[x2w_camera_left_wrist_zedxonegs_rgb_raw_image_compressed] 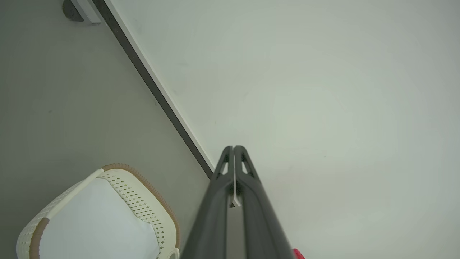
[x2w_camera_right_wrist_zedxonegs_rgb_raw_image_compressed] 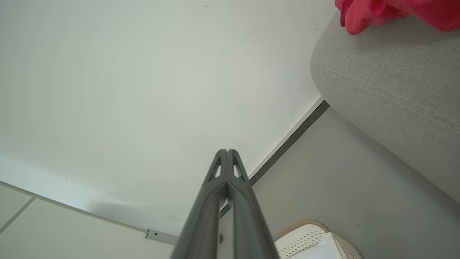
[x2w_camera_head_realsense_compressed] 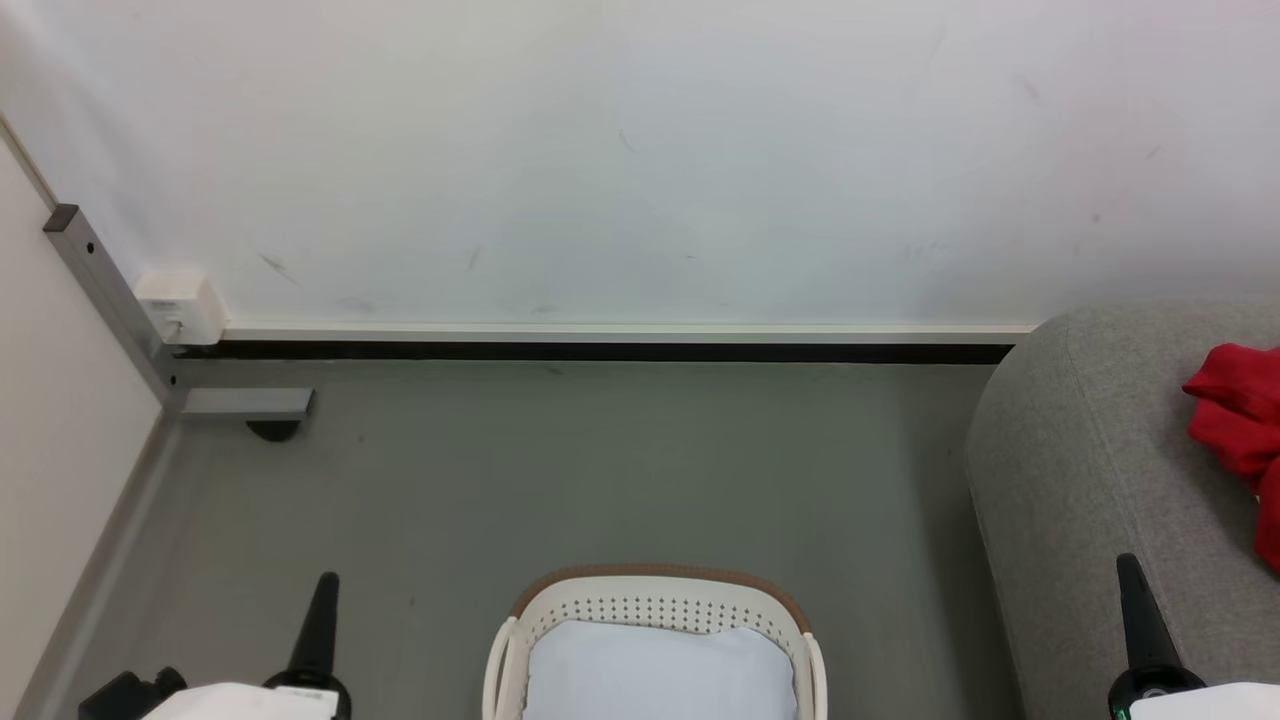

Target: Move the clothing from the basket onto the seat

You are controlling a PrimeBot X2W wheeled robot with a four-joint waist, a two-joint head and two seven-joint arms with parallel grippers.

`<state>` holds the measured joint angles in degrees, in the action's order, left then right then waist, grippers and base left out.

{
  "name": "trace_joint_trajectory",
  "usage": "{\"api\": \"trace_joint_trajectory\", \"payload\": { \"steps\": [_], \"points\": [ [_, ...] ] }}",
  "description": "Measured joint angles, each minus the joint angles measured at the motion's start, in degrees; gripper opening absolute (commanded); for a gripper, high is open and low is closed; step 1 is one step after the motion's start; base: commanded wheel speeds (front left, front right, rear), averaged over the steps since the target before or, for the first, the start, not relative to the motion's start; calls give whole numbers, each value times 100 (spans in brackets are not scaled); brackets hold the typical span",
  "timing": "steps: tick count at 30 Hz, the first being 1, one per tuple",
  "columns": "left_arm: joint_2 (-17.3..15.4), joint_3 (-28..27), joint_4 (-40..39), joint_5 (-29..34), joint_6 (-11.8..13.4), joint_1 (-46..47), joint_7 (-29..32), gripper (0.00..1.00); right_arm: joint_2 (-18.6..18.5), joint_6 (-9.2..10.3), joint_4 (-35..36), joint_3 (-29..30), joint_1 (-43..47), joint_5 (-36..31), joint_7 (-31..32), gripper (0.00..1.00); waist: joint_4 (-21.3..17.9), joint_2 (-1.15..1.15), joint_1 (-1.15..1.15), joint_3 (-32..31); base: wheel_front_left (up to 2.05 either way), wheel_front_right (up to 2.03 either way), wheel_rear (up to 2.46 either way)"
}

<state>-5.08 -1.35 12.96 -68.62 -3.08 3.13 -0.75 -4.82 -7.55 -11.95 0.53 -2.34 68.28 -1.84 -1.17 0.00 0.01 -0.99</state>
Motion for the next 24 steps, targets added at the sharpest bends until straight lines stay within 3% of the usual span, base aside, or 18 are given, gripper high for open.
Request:
{"api": "trace_joint_trajectory", "payload": {
  "steps": [24],
  "points": [
    [96, -234, 55, -1077, -200, 128, 330, 0, 64, 0, -93, 211, -166, 1120, 337, 0, 47, 0, -1, 46, 0, 0, 0]
  ]
}}
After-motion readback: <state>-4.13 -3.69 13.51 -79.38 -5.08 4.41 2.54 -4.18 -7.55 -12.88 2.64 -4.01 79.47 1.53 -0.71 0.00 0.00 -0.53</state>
